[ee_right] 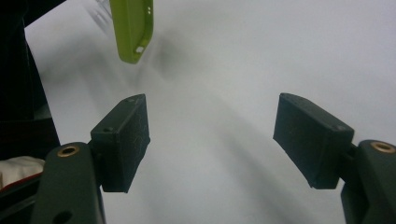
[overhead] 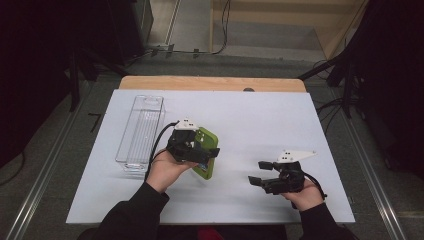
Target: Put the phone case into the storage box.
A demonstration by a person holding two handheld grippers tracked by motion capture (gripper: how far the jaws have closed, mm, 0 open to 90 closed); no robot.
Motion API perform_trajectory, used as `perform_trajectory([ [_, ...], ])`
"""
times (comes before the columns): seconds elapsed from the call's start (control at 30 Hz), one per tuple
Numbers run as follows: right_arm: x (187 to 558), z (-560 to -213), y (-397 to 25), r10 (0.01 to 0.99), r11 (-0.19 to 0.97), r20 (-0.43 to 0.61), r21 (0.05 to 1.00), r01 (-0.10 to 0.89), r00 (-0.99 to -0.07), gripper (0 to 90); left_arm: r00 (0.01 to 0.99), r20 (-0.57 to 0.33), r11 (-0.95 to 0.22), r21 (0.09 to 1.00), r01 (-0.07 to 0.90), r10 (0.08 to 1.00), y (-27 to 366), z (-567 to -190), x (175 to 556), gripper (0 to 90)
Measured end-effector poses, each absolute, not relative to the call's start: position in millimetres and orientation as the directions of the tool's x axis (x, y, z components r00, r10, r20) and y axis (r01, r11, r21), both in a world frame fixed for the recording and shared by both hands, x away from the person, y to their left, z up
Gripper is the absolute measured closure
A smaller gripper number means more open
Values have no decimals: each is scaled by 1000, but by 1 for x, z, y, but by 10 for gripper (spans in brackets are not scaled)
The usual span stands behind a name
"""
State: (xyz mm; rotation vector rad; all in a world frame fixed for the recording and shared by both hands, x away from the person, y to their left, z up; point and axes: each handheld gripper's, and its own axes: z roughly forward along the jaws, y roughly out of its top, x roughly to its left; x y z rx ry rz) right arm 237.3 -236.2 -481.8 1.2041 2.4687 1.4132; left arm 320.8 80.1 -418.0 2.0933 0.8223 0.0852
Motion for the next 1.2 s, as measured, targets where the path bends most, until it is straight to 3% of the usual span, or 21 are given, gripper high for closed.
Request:
perform_trajectory([
  [0.57,235,-487,-241,657,284,315,738,612,-685,252,788,-224,-431,736,522,574,96,-402,326,164],
  [1.2,239,-490,-245,698,289,322,690,664,-639,251,769,-208,-374,778,505,605,119,-378,332,164],
])
